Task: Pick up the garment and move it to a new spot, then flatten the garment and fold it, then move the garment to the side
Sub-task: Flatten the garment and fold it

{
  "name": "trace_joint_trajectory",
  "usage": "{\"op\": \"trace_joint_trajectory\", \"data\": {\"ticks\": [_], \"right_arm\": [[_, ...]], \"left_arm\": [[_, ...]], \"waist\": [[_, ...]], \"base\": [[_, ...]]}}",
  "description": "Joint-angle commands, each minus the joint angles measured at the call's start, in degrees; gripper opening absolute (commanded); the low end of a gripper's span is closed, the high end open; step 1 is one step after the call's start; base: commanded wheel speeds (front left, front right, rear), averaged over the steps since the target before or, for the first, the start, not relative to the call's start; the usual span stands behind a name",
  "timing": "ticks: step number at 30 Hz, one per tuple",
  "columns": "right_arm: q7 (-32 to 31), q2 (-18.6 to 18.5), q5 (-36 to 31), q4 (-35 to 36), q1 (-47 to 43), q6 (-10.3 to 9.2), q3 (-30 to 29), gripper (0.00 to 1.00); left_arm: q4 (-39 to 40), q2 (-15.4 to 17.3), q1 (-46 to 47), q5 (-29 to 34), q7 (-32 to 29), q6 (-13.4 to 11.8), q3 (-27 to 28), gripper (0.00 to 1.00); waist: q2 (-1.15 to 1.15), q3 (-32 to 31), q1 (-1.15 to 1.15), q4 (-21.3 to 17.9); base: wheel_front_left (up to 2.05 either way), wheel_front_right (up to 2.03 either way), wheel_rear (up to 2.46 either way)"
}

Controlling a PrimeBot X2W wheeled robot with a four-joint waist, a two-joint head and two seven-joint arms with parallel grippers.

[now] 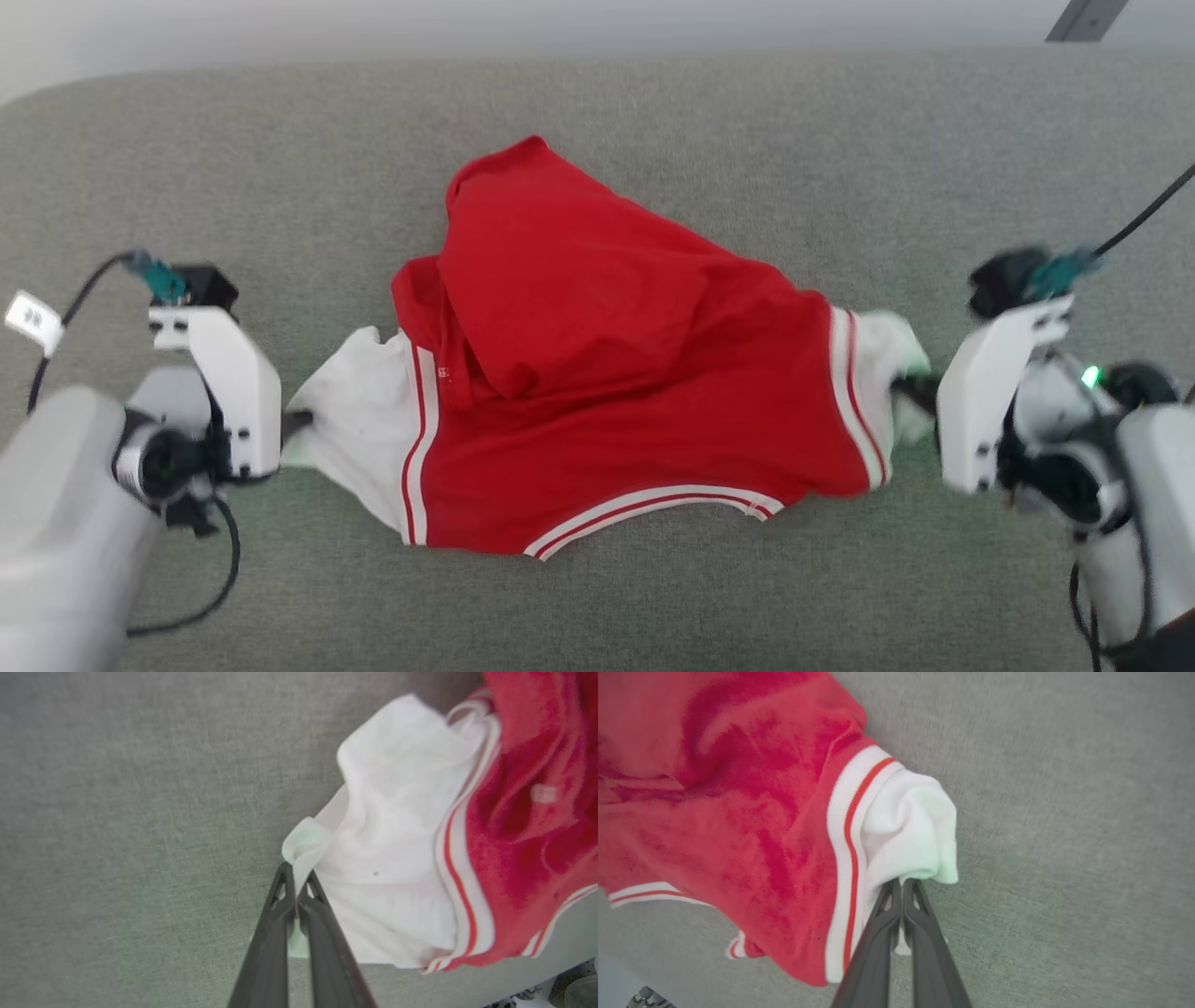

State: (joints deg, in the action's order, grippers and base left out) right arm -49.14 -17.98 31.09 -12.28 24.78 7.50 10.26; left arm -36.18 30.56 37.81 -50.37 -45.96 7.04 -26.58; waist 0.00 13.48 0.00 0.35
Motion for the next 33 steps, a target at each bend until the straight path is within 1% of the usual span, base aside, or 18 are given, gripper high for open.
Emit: {"op": "trace_joint_trajectory", "data": {"ticks": [1, 4, 8, 14, 17, 19, 21, 25, 28, 33], "right_arm": [[-0.6, -0.1, 1.0, 1.6, 1.0, -0.02, -0.8, 0.00], [-1.7, -0.1, 1.6, 5.0, 3.4, -0.01, -2.0, 0.00], [-3.0, 0.4, 1.9, 7.3, 6.9, -0.02, -3.5, 0.00], [-3.5, 2.1, 1.7, 7.8, 13.4, -0.02, -5.2, 0.00], [-2.5, 2.9, 1.0, 7.5, 17.0, -0.02, -5.5, 0.00], [-1.7, 3.3, 0.3, 6.9, 19.5, -0.01, -5.6, 0.00], [-0.9, 4.2, 0.6, 6.1, 21.8, -0.01, -5.6, 0.00], [0.6, 5.2, 0.5, 4.5, 25.6, -0.02, -5.6, 0.00], [2.7, 5.9, -0.3, 2.3, 29.2, -0.01, -5.2, 0.00], [6.0, 7.4, -0.8, -3.5, 34.4, -0.01, -4.5, 0.00]], "left_arm": [[0.9, 0.5, 1.9, 0.0, -0.9, -0.6, 0.1, 0.00], [3.3, 0.9, 4.4, 0.0, -2.9, -1.6, 0.3, 0.00], [6.3, 1.5, 8.2, -0.1, -5.1, -3.2, 1.0, 0.00], [9.8, 1.7, 14.2, 0.0, -7.3, -5.0, 1.9, 0.00], [10.2, 1.6, 17.2, 0.5, -7.6, -5.6, 2.2, 0.00], [10.3, 1.8, 19.3, 1.2, -7.8, -5.7, 2.1, 0.00], [10.2, 1.4, 21.1, 1.3, -7.4, -5.7, 2.4, 0.00], [9.6, 1.2, 23.8, 1.9, -6.2, -5.1, 2.6, 0.00], [8.5, 0.8, 26.3, 2.7, -4.8, -4.5, 2.6, 0.00], [5.4, 0.0, 29.9, 3.5, -3.0, -3.5, 2.2, 0.00]], "waist": [[0.00, -1.3, 0.00, 0.4], [0.00, -2.9, 0.00, 0.8], [0.00, -5.2, 0.00, 1.2], [0.00, -8.4, 0.00, 1.5], [0.00, -9.8, 0.00, 1.5], [0.00, -10.4, 0.00, 1.4], [0.00, -11.0, 0.00, 1.3], [0.00, -11.4, 0.00, 1.1], [0.00, -11.8, 0.00, 1.0], [0.00, -11.7, 0.00, 0.8]], "base": [[0.00, 0.00, 0.00], [0.00, 0.00, 0.00], [0.00, 0.00, 0.00], [0.00, 0.00, 0.00], [0.00, 0.00, 0.00], [0.00, 0.00, 0.00], [0.00, 0.00, 0.00], [0.00, 0.00, 0.00], [0.00, 0.00, 0.00], [0.00, 0.00, 0.00]]}}
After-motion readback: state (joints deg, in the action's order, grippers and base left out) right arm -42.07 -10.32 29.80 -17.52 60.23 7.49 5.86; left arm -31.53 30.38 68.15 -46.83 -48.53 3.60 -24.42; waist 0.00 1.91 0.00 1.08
